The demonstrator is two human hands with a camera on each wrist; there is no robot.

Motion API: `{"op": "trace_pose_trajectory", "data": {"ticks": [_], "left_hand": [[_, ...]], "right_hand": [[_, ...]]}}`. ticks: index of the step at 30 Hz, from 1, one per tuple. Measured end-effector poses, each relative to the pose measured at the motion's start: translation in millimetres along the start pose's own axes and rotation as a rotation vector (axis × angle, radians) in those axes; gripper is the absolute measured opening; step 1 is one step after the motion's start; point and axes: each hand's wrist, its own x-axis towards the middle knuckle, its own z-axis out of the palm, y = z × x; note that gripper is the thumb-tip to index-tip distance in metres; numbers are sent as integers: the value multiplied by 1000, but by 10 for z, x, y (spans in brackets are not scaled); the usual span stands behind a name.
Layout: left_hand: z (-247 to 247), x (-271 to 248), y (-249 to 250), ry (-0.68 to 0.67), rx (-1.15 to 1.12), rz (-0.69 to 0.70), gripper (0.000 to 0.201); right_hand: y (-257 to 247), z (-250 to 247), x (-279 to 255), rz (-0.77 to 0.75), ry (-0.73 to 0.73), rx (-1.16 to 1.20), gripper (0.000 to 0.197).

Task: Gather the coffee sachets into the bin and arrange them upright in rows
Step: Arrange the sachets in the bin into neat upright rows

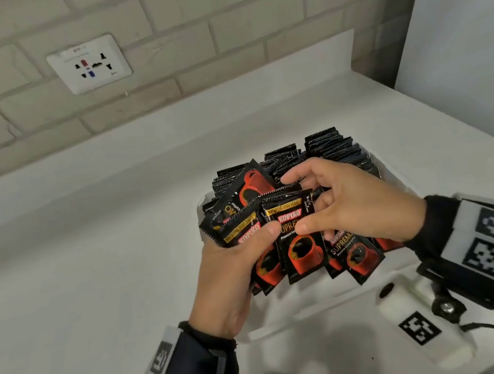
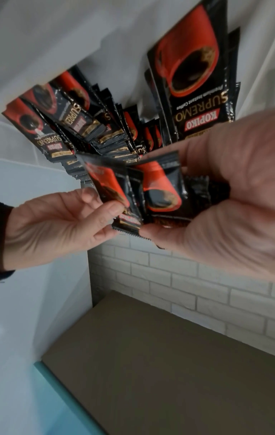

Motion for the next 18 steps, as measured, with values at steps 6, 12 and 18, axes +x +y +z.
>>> {"op": "trace_pose_trajectory", "data": {"ticks": [6, 12, 18], "left_hand": [[8, 3, -15, 15, 90, 33, 57], [-8, -6, 109, 28, 108, 68, 50], [-114, 17, 294, 123, 45, 157, 37]], "right_hand": [[23, 14, 0, -27, -34, -57, 49], [-211, -128, 64, -95, -11, -446, 50], [-424, -132, 262, -151, -91, -524, 35]]}}
